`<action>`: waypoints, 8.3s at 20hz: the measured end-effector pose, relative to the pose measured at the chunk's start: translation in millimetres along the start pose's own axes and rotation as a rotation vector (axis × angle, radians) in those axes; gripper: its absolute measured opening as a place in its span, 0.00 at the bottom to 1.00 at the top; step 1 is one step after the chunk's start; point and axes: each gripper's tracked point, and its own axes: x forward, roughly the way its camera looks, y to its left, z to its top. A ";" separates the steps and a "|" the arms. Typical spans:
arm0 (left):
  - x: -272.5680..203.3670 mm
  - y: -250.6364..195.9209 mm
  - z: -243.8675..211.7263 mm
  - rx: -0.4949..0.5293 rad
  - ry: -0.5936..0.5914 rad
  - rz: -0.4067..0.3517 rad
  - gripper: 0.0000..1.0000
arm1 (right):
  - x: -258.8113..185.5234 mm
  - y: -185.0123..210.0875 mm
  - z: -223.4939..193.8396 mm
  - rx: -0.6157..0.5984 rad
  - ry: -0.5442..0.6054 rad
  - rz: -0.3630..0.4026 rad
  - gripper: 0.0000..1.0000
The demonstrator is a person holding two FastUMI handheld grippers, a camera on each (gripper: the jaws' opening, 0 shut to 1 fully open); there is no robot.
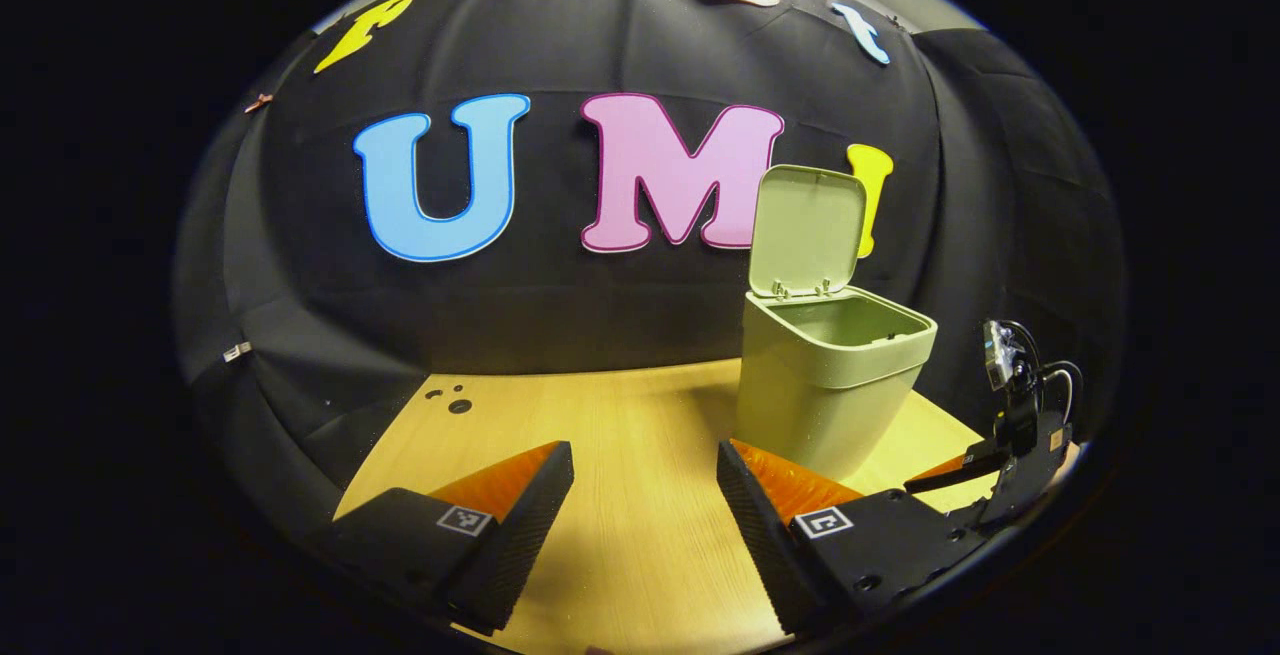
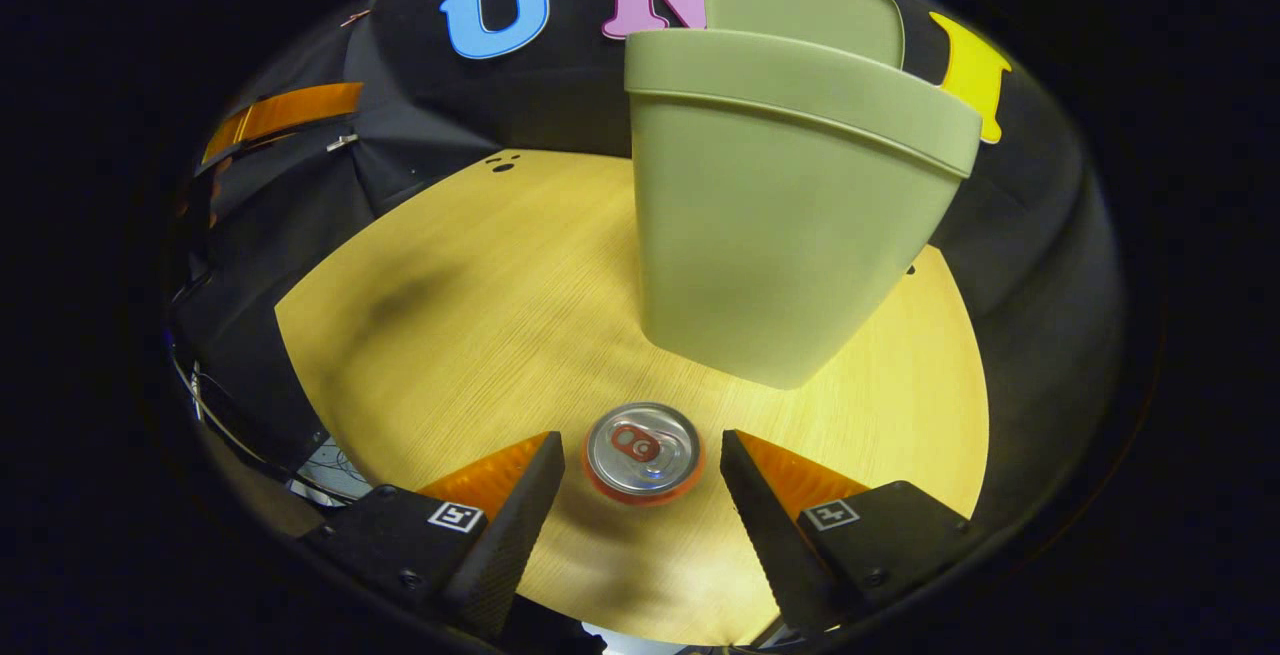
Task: Press the lid of the desktop garbage bin to open it, pick up the crumpled paper on the desktop and throw it into the bin, then pick up the pop can on the desktop and drop it into the bin, and finally close the garbage bin lid.
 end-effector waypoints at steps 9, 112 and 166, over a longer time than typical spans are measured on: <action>-5.4 18.5 -6.3 -0.020 0.012 0.048 0.94 | 13.8 -4.5 -13.1 0.002 0.038 -0.019 0.96; -23.8 7.7 -4.5 -0.043 -0.002 0.053 0.94 | -122.7 -124.9 469.6 -0.004 -0.778 -0.220 0.97; 0.3 -4.4 -12.1 -0.033 0.030 0.012 0.94 | -51.0 -72.6 248.9 0.043 -0.315 -0.032 0.99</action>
